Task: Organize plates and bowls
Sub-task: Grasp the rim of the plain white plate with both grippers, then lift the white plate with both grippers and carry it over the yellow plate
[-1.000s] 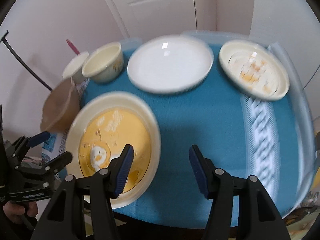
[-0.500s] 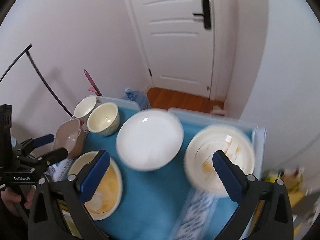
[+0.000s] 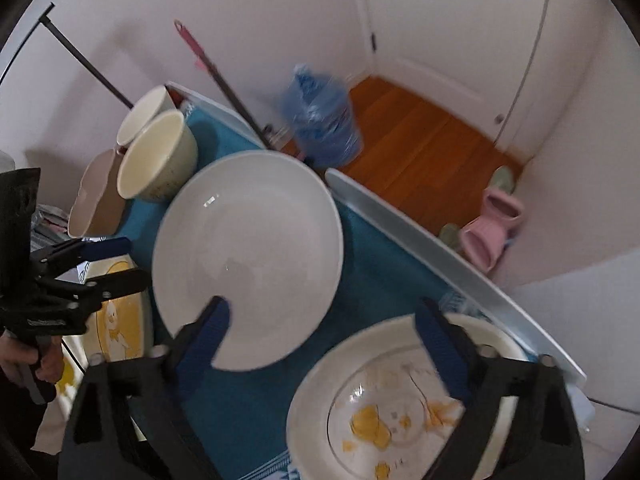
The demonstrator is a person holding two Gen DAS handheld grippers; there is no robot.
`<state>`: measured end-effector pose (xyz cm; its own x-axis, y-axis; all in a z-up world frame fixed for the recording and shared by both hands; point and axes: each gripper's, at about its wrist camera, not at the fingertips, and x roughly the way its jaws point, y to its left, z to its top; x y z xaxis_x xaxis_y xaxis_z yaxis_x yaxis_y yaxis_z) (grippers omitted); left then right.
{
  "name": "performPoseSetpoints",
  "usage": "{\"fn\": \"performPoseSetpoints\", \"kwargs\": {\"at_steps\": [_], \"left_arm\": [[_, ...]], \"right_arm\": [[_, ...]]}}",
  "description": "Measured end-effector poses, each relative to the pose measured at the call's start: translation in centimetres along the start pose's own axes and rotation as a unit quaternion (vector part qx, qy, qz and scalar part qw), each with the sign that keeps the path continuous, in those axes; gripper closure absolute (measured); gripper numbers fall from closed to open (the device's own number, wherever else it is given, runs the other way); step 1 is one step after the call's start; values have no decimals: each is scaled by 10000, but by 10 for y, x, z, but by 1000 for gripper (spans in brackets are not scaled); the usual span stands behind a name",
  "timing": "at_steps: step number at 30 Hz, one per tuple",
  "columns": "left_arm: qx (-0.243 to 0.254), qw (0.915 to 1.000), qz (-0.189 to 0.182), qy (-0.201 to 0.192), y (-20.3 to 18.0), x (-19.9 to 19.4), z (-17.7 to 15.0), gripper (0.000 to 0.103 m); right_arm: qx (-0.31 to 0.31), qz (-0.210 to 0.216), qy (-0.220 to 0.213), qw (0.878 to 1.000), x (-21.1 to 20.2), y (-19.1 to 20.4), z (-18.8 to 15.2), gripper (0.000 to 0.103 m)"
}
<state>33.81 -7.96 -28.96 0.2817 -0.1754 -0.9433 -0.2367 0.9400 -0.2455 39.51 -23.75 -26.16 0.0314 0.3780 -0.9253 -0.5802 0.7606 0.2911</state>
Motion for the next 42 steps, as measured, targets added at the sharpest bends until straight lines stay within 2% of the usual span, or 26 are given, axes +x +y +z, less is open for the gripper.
{"fn": "performPoseSetpoints", "kwargs": {"at_steps": [2,4,8,10,15,23,33,42], "left_arm": [[30,10000,32,61,0,8,1,38],[79,9999,47,116,-2,15,2,47],[112,9998,49,183,-3,24,3,55],[137,9996,61,218,-4,27,4,65],[310,9992,194,179,-13,27,2,72],[547,9974,464,85,-29,21,1,73],[531,9967,595,-149,-31,1,-4,73],[552,9953,557,-561,-34,-48,-30,73]], "right_arm": [[-54,62,109,9999,12,1,1,30],[-107,64,164,9998,21,0,2,41],[-167,118,337,9992,36,-4,4,53],[-202,153,369,9990,40,-6,5,65],[-313,150,392,9986,43,-4,5,80],[-351,3,280,9990,44,0,2,81],[-428,-63,68,9990,33,6,-2,81],[-535,-142,-305,9980,-4,25,-14,81]]}}
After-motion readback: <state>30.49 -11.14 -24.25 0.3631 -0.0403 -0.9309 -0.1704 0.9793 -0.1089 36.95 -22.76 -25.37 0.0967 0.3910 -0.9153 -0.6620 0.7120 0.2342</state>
